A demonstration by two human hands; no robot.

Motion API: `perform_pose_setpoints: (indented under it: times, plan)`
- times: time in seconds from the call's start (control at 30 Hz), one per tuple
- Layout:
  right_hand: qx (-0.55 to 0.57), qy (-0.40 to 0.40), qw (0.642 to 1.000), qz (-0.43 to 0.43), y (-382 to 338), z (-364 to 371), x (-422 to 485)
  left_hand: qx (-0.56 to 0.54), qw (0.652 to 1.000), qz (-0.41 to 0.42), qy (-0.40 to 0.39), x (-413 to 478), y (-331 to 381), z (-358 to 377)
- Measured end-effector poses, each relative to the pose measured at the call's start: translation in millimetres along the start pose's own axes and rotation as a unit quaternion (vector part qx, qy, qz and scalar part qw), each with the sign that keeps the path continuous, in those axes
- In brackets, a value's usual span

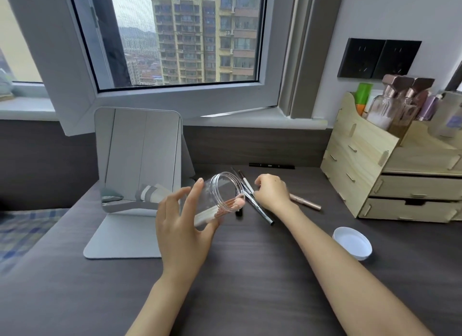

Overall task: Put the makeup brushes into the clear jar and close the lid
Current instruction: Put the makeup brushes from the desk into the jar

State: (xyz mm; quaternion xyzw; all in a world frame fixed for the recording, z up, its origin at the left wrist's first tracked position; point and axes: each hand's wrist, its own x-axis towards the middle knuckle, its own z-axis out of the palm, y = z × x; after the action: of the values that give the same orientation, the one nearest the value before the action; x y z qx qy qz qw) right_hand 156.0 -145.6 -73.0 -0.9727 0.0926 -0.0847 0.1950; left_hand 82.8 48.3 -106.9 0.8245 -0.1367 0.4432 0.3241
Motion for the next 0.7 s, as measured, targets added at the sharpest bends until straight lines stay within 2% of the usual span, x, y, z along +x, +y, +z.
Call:
perform_pose_setpoints:
  times: [0.2,0.3,0.37,0.43,0.47,0.53,0.57,0.6,0.63,0.7]
  plan:
    - [-0.065,-0.056,0.996,0.016,-13.7,6.1,18.7,0.002,1.0,0.002,0.004,-1.3,-0.9,3.2]
    - [-0.069,-0.05,0.996,0.024,-14.1,3.8,20.0,-0.002,1.0,0.006,0.001,-1.7,0.2,3.1]
    - [-0.021,-0.02,0.998,0.048,-10.9,-5.7,16.6,-0.002,1.0,0.007,0.0,-1.7,0.8,2.3]
    - [0.109,0.034,0.992,0.057,-8.8,-22.3,7.7,-0.001,1.0,0.004,0.001,-1.2,1.3,1.8]
    - [0.214,0.056,0.974,0.051,-9.1,-32.5,-0.2,-0.001,1.0,0.002,0.002,-0.9,1.5,1.9]
    - [0.449,0.08,0.89,0.028,-11.6,-53.4,-25.0,-0.003,1.0,0.001,0.001,-0.8,2.1,2.1]
    - [0.523,0.092,0.847,0.006,-11.1,-63.0,-39.2,-0.005,1.0,0.001,-0.001,-1.0,2.9,2.1]
    - [0.563,0.102,0.82,-0.021,-11.1,-71.7,-54.0,-0.007,1.0,0.002,-0.003,-1.3,4.2,2.0]
    - [0.573,0.114,0.81,-0.05,-11.9,-78.1,-68.0,-0.009,1.0,0.005,-0.005,-1.5,6.0,1.9]
    - [0.542,0.13,0.823,-0.109,-17.3,-84.5,-94.2,-0.016,1.0,0.012,-0.01,-1.9,10.4,1.5]
